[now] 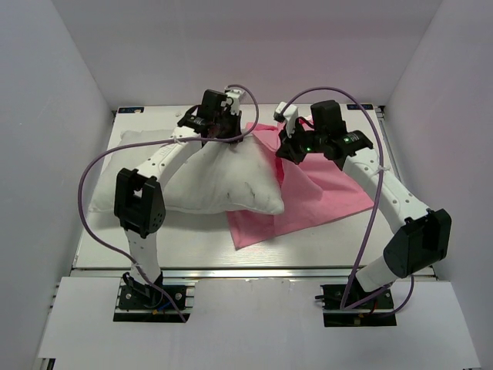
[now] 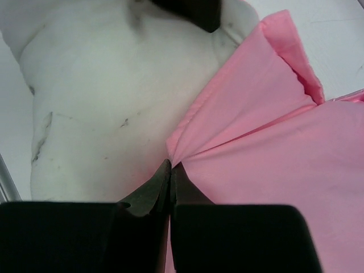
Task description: Put the pillow into the pillowcase
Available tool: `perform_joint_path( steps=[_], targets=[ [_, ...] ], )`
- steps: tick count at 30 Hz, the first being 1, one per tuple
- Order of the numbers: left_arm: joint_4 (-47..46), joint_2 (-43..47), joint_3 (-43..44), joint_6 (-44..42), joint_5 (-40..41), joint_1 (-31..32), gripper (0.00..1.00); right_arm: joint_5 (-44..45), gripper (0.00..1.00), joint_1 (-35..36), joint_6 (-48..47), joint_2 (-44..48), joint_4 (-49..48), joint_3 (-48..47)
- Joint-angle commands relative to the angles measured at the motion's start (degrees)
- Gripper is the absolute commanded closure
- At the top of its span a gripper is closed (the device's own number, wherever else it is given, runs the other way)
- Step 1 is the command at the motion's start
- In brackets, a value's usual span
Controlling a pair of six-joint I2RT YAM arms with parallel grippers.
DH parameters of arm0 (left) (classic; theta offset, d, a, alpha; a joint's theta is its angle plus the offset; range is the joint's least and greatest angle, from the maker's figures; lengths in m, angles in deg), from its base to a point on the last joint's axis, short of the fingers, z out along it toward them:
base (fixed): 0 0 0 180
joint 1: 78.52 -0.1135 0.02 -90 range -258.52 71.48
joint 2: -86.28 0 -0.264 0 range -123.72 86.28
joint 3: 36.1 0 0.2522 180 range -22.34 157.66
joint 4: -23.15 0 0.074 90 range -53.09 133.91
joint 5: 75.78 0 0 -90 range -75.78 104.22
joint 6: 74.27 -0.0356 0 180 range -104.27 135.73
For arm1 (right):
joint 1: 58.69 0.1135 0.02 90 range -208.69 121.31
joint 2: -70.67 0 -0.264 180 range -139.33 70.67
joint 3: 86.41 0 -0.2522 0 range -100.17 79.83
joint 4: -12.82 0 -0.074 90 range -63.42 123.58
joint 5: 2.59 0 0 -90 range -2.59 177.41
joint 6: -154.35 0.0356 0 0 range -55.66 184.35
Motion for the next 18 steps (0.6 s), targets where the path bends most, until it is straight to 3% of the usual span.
perform_joint_path(
  steps=[1,3,9,18],
  targets=[
    [-4.9,-3.1,7.3,2.0,1.9,-1.4,1.00,-3.5,1.00,0.3,-1.9,4.0,1.1,1.0],
    [-6.8,-4.3,9.7,5.4,1.6,-1.2,1.00,-3.4,1.00,0.4,-0.1,3.1,0.1,0.5],
    [-12.8,-4.3,3.4,8.2,10.0,0.7,1.00,-6.0,1.00,3.3,3.2,-2.2,1.0,-5.3],
    [-14.1,-5.7,2.3,-2.2,31.0,0.7,1.00,-1.6,1.00,3.6,-2.9,-6.1,6.9,-11.2]
  ],
)
